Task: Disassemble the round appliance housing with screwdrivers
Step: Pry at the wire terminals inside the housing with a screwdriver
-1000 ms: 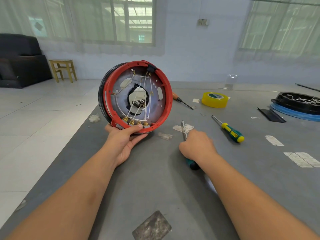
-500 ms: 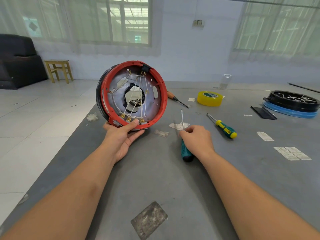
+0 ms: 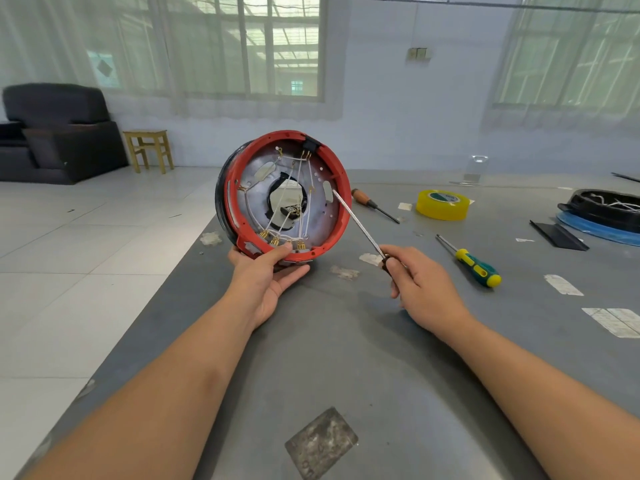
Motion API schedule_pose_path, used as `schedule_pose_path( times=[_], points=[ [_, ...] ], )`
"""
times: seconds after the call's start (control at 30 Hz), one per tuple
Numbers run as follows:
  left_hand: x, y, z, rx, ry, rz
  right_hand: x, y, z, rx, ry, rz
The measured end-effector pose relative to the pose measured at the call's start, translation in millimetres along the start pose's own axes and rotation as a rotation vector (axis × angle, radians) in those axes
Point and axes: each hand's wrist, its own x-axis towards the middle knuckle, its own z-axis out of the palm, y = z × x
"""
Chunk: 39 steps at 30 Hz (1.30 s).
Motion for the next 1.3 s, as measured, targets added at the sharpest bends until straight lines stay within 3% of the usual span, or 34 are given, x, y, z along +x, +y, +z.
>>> schedule_pose_path(
  times=[0.13,0.33,1.3],
  points=[
    [0,2,0,-0.021,0.003,0.028,4,12,-8,-0.352,-0.142,-0.174],
    [-2,2,-1,0.006,-0.015,0.049,5,11,-16,-0.553,-0.218,-0.243],
    [-11,-5,0,0.164,-0.023,0.125,5,9,-16,-0.623,-0.201,-0.259]
  ],
)
